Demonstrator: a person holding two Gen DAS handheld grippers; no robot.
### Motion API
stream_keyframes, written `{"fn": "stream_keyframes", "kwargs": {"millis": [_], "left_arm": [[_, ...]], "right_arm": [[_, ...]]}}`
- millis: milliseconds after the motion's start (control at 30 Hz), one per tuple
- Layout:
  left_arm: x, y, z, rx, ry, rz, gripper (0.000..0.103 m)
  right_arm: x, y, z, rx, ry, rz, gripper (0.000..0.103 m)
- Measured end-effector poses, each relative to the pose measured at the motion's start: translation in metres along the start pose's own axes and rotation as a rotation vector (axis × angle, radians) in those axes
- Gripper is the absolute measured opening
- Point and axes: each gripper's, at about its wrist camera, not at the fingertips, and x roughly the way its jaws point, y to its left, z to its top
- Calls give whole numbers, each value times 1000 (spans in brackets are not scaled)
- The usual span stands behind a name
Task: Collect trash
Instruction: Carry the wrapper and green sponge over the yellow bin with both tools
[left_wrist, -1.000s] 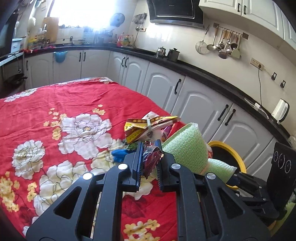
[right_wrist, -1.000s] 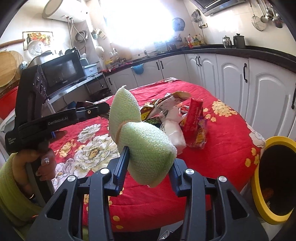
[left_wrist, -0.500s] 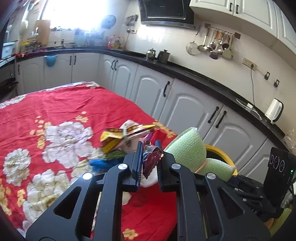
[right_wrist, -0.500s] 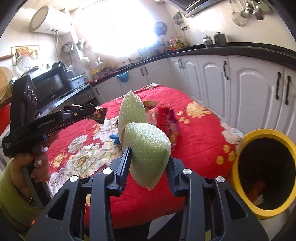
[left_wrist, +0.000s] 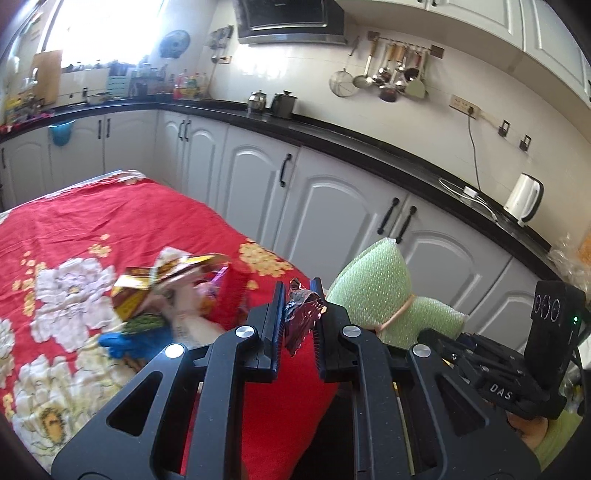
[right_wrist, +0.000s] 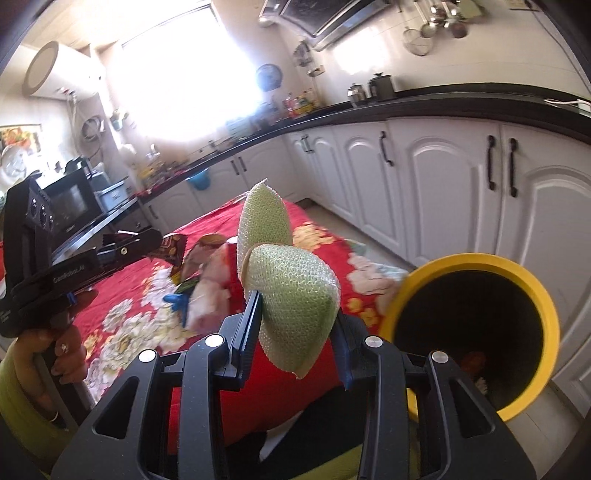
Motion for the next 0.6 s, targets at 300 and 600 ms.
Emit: {"fn": "stream_keyframes", "kwargs": {"millis": [300, 600], "left_arm": [[23, -27, 0, 30, 23, -46, 8], [48, -52, -7, 56, 60, -86, 8]], "right_arm": [[-15, -31, 1, 41, -37, -72, 34], [-28, -64, 2, 78, -65, -160, 34]]}}
